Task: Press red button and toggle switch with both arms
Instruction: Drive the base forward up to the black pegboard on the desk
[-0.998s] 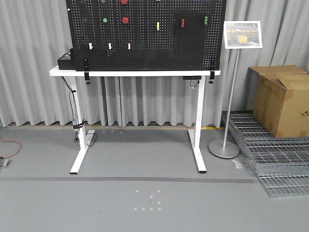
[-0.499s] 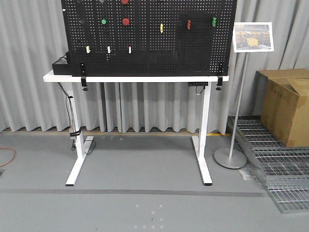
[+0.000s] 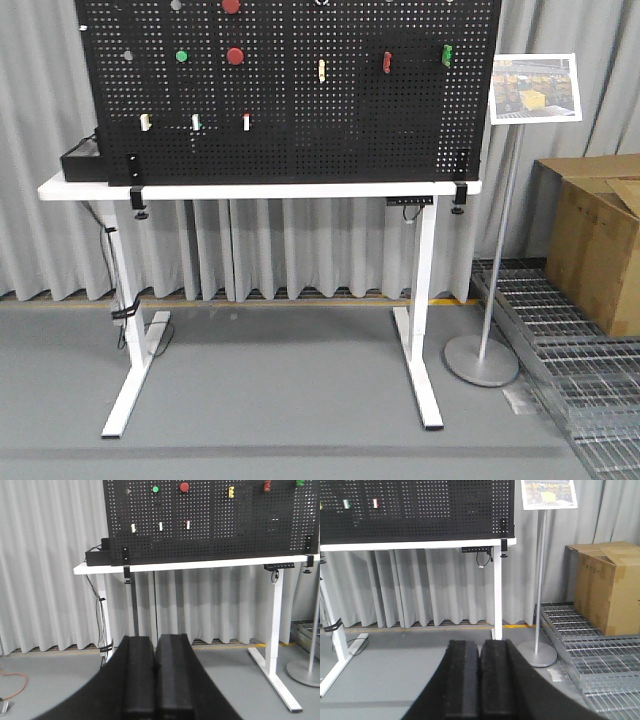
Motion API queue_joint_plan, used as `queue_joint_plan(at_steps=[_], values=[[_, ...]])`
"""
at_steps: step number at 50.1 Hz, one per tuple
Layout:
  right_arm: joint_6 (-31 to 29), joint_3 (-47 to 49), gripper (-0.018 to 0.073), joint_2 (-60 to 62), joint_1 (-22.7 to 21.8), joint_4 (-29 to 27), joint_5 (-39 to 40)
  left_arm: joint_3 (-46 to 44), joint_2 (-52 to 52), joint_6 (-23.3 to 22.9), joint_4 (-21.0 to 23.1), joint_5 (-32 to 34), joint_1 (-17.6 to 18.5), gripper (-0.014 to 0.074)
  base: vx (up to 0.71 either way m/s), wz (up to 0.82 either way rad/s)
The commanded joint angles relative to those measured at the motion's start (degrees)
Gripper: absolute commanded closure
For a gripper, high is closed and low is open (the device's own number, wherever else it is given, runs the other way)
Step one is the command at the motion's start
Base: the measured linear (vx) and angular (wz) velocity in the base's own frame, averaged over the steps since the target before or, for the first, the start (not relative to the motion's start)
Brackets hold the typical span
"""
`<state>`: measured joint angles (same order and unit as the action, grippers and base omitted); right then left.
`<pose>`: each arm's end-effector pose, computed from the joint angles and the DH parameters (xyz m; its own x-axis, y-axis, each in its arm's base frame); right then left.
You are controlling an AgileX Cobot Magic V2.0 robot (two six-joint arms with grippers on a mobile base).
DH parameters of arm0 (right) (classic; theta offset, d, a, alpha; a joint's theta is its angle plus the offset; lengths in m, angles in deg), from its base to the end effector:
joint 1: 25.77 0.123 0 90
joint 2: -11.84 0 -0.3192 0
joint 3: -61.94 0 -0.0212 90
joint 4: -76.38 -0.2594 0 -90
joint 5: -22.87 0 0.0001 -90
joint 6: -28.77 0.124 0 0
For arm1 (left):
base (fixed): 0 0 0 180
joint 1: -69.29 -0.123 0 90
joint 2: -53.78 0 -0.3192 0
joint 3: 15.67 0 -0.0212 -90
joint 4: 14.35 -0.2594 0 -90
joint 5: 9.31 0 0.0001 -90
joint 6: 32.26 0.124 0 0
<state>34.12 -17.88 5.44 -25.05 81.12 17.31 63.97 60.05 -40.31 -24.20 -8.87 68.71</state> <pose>0.0642 -0.0002 0.1929 -0.0308 0.0106 -0.9995 -0.0042 0.9999 0.0108 0.0636 0.0005 0.2072 0.0785 0.0322 -0.9964 -0.0113 0.9994 0.0314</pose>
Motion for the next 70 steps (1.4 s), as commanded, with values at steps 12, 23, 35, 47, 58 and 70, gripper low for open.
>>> queue_joint_plan(at_steps=[12,23,35,47,58,70], values=[[-0.4,-0.6,0.0559,0.1,-0.3,0.3,4.7,1.9,0.3,-0.5,0.5,4.1,0.0,0.0595,0.44,-0.02],[-0.4,-0.6,0.0559,0.1,-0.3,0.3,4.7,1.9,0.3,-0.5,0.5,4.1,0.0,0.0595,0.43,-0.02],[-0.4,-0.6,0.0559,0.1,-0.3,0.3,4.7,1.9,0.3,-0.5,0.5,4.1,0.0,0.0595,0.45,0.01],[-0.4,-0.6,0.0559,0.1,-0.3,0.3,4.7,1.9,0.3,-0.5,0.5,4.1,0.0,0.0595,0.46,0.03],[-0.4,-0.6,0.0559,0.1,-0.3,0.3,4.7,1.9,0.3,-0.5,0.5,4.1,0.0,0.0595,0.46,0.02],[-0.4,-0.6,0.0559,0.1,-0.3,0.3,4.7,1.9,0.3,-0.5,0.5,4.1,0.0,0.0595,0.43,-0.02]])
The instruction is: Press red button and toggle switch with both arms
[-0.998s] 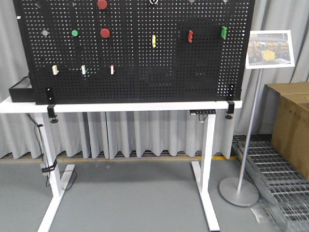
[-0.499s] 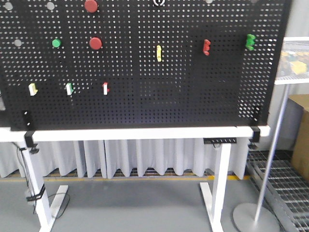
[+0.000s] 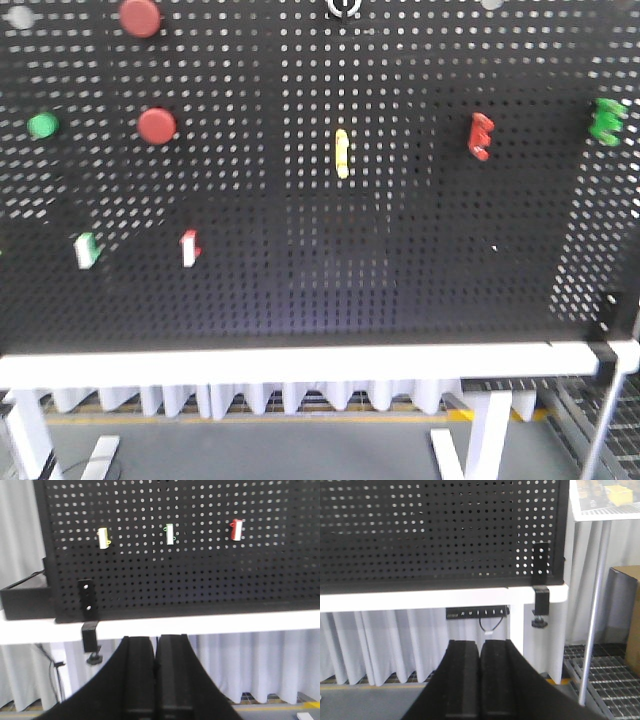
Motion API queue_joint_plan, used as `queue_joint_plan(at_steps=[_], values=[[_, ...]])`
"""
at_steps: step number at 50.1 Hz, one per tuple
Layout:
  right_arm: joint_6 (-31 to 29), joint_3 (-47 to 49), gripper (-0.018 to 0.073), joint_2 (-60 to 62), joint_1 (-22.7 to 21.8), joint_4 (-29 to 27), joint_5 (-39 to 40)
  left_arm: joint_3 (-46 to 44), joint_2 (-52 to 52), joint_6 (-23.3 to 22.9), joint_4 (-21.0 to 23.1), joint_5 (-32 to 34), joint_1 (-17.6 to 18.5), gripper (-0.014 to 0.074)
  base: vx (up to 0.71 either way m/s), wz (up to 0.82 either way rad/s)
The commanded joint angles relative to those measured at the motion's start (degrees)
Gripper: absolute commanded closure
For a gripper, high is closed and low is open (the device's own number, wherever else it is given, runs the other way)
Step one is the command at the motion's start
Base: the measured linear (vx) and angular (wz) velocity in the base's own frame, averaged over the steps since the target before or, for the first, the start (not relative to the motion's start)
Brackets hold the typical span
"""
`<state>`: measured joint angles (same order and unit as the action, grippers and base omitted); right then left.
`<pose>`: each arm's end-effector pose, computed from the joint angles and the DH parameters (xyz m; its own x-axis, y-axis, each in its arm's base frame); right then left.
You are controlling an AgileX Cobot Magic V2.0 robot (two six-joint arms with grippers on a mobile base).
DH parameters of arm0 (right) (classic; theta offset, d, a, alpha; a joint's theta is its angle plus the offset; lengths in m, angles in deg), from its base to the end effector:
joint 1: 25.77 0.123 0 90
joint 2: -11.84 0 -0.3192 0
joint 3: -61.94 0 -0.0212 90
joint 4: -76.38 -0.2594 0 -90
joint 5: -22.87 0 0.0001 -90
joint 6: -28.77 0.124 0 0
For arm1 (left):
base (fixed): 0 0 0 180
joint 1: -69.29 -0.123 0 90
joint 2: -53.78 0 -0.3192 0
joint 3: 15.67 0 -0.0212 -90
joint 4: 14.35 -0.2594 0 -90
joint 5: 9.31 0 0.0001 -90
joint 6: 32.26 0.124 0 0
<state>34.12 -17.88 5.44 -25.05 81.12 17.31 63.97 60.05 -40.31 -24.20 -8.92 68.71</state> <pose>0.0642 -0.0002 0.1929 -0.0308 0.0106 -0.9995 -0.0042 0.9999 0.0108 0.0636 0.0005 0.2071 0.0777 0.0322 -0.9965 -0.0114 0.9994 0.0314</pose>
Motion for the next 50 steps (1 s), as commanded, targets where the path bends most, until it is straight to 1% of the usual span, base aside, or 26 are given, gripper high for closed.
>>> queue_joint_plan(at_steps=[1,23,50], values=[[-0.4,-0.6,0.0559,0.1,-0.3,0.3,4.7,1.9,0.3,-0.5,0.5,4.1,0.0,0.0595,0.4,-0.03],[-0.4,-0.6,0.0559,0.1,-0.3,0.3,4.7,1.9,0.3,-0.5,0.5,4.1,0.0,0.0595,0.3,0.0],[-0.4,-0.6,0.0559,0.1,-0.3,0.3,4.7,1.9,0.3,-0.5,0.5,4.1,0.0,0.0595,0.12,0.01]])
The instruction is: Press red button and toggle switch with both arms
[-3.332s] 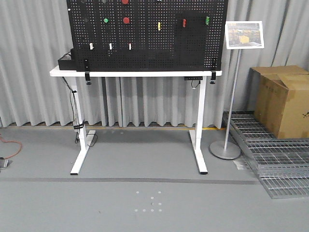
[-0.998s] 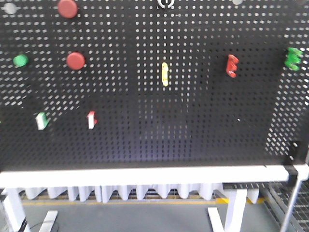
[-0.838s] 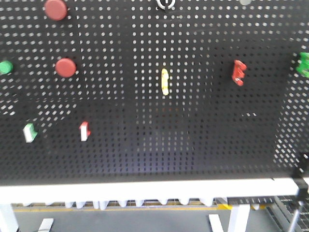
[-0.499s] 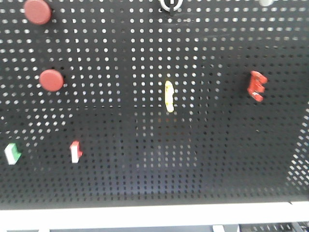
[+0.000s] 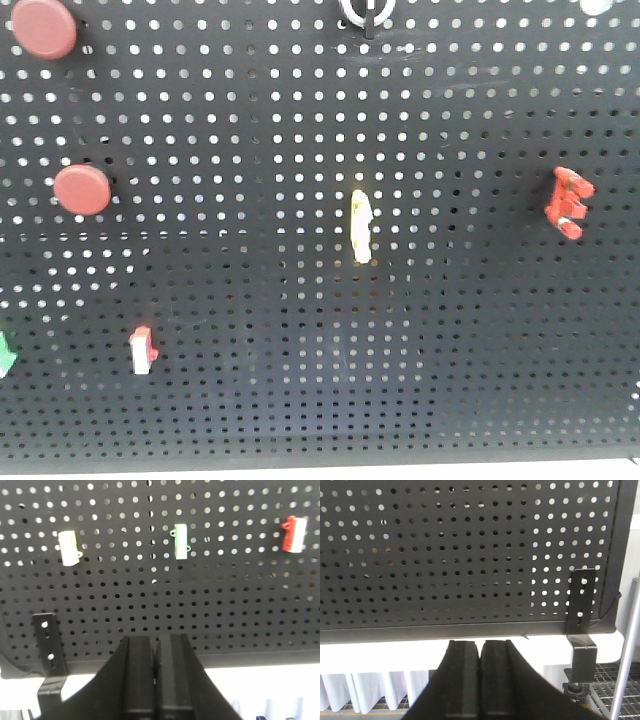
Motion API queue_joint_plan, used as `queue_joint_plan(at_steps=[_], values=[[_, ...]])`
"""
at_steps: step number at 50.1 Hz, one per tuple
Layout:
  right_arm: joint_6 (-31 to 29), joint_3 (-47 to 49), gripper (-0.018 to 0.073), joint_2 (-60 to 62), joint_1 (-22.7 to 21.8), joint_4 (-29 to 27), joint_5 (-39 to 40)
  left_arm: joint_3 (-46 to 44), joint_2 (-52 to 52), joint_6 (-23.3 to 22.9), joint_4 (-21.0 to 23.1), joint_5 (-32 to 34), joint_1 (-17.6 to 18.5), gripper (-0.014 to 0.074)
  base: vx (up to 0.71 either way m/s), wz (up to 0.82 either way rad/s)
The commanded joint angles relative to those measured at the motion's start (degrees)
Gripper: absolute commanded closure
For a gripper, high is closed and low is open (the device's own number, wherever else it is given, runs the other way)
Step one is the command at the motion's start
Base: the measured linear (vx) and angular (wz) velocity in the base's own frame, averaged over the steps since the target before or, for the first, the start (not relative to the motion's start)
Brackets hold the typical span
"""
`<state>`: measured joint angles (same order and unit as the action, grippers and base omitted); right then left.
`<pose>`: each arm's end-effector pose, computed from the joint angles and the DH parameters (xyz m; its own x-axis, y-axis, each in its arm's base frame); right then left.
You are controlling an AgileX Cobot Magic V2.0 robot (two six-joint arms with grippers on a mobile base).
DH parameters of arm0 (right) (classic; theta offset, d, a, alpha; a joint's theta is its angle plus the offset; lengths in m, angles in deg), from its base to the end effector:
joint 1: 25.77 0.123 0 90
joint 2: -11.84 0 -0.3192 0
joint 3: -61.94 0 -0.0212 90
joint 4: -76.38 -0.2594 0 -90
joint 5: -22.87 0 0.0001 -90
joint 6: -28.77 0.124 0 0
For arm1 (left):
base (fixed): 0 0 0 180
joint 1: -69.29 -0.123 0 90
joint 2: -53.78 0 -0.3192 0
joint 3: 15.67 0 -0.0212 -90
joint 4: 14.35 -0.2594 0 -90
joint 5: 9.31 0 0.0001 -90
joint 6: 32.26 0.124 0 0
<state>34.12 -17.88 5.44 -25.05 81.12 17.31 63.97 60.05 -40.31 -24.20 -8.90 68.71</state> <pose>0.0642 -0.0002 0.1929 -0.0308 0.0106 -0.9995 -0.0042 0.9999 0.0108 0.0636 0.0005 0.2071 0.0780 0.0322 -0.9964 -0.0114 0.9994 0.0314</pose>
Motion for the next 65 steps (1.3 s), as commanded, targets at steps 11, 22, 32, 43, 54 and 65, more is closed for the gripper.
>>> queue_joint_plan(at_steps=[11,22,32,43,54,65], values=[[-0.4,-0.6,0.0559,0.1,-0.3,0.3,4.7,1.9,0.3,-0.5,0.5,4.1,0.0,0.0595,0.02,0.0],[-0.4,-0.6,0.0559,0.1,-0.3,0.3,4.7,1.9,0.3,-0.5,0.5,4.1,0.0,0.0595,0.0,0.0],[-0.4,-0.6,0.0559,0.1,-0.3,0.3,4.7,1.9,0.3,-0.5,0.5,4.1,0.0,0.0595,0.0,0.0],[-0.4,-0.6,0.0559,0.1,-0.3,0.4,5.2,1.3,0.3,-0.4,0.5,5.3,0.0,0.0595,0.0,0.0],[-0.4,-0.6,0.0559,0.1,-0.4,0.6,11.8,1.4,0.3,-0.5,0.5,13.1,0.0,0.0595,0.0,0.0],[5.1,4.3,0.0559,0.1,-0.3,-2.3,19.8,-2.0,0.3,-9.6,1.9,26.4,0.0,0.0595,0.0,0.0]])
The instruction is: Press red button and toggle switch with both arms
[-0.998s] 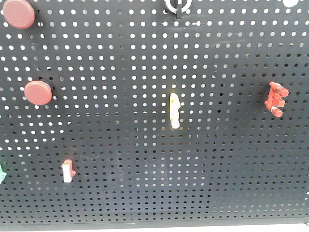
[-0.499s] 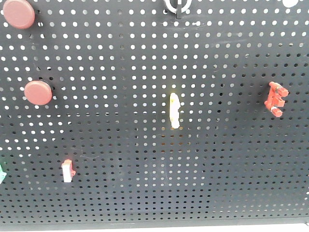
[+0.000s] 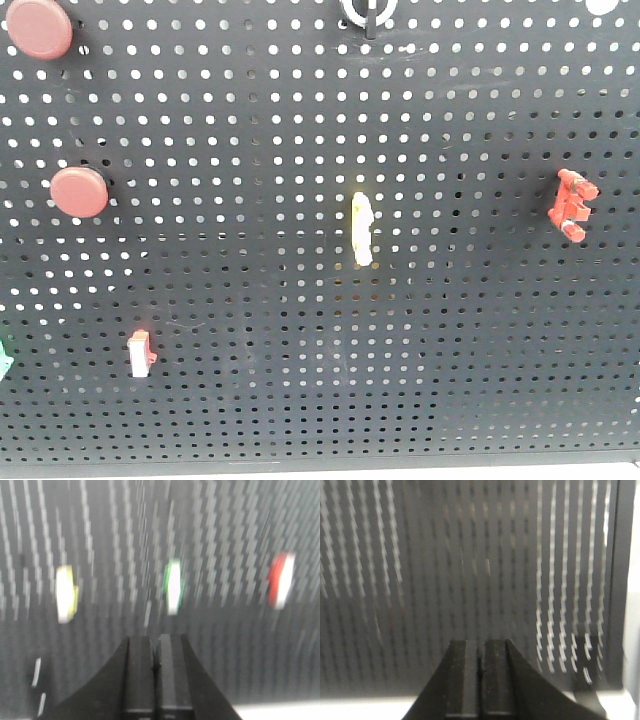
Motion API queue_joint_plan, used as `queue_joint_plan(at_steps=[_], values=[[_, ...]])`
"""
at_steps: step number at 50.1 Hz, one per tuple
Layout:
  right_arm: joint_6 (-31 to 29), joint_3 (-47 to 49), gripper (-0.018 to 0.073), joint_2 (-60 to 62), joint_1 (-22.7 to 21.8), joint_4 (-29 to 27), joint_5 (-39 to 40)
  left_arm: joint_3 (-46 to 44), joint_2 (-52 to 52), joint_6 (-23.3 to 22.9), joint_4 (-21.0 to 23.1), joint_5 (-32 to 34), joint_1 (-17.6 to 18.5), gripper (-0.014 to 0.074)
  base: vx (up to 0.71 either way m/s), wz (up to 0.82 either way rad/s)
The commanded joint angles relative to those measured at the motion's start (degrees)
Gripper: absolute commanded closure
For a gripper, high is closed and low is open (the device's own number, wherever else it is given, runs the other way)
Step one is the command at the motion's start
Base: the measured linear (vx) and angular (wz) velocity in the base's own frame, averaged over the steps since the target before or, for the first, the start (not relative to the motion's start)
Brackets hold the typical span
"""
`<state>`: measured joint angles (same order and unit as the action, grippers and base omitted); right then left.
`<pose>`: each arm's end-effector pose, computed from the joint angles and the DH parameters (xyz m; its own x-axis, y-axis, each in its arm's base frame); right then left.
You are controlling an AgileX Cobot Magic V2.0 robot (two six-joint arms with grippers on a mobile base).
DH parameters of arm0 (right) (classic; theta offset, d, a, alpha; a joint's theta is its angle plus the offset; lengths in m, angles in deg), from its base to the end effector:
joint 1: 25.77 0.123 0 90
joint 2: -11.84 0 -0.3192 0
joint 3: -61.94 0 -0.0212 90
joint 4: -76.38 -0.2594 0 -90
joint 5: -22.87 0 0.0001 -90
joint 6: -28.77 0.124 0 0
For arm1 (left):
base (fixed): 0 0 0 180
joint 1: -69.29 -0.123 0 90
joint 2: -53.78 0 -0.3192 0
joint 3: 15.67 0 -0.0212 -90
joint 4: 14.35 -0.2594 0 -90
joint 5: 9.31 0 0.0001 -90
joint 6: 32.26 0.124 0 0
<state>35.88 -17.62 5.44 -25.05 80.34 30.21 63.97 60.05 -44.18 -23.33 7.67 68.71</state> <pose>0.0616 0.0019 0.2223 0.1955 0.0580 -0.9790 -0.0321 0.9981 0.0527 0.0558 -0.0051 0.2416 0.3538 -0.0544 -0.9337 0.0531 0.9979 -0.0380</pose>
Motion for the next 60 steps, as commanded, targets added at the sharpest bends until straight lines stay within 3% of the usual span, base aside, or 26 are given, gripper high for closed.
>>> queue_joint_plan(at_steps=[1,9,17,27,43,51,60], values=[[4.7,5.5,0.0559,0.1,-0.3,-1.6,6.9,-3.6,0.3,-6.2,0.8,9.9,0.0,0.0595,0.0,0.0],[4.4,17.2,0.0559,-1.5,-0.3,0.0,6.0,-18.0,1.9,-6.7,-4.8,2.2,0.0,0.0595,0.0,0.0],[4.0,30.2,0.0559,-9.1,-0.3,5.2,1.4,-35.1,9.7,-6.7,-10.1,-7.5,0.0,0.0595,0.0,0.0],[4.0,46.7,0.0559,-23.5,-0.3,6.1,-3.7,-51.4,22.6,-6.7,-10.9,-8.8,0.0,0.0595,0.0,0.0],[4.0,52.7,0.0559,-36.9,-0.3,6.1,-3.5,-54.5,34.9,-7.2,-10.8,-13.3,0.0,0.0595,0.0,0.0],[4.0,52.7,0.0559,-38.1,-0.3,6.1,-3.5,-54.6,38.3,-7.2,-10.8,-8.3,1.0,0.0595,0.0,0.0],[4.0,52.7,0.0559,-38.1,-0.3,6.1,-3.2,-54.7,42.1,-7.2,-10.8,-2.3,6.0,0.0595,0.0,0.0]])
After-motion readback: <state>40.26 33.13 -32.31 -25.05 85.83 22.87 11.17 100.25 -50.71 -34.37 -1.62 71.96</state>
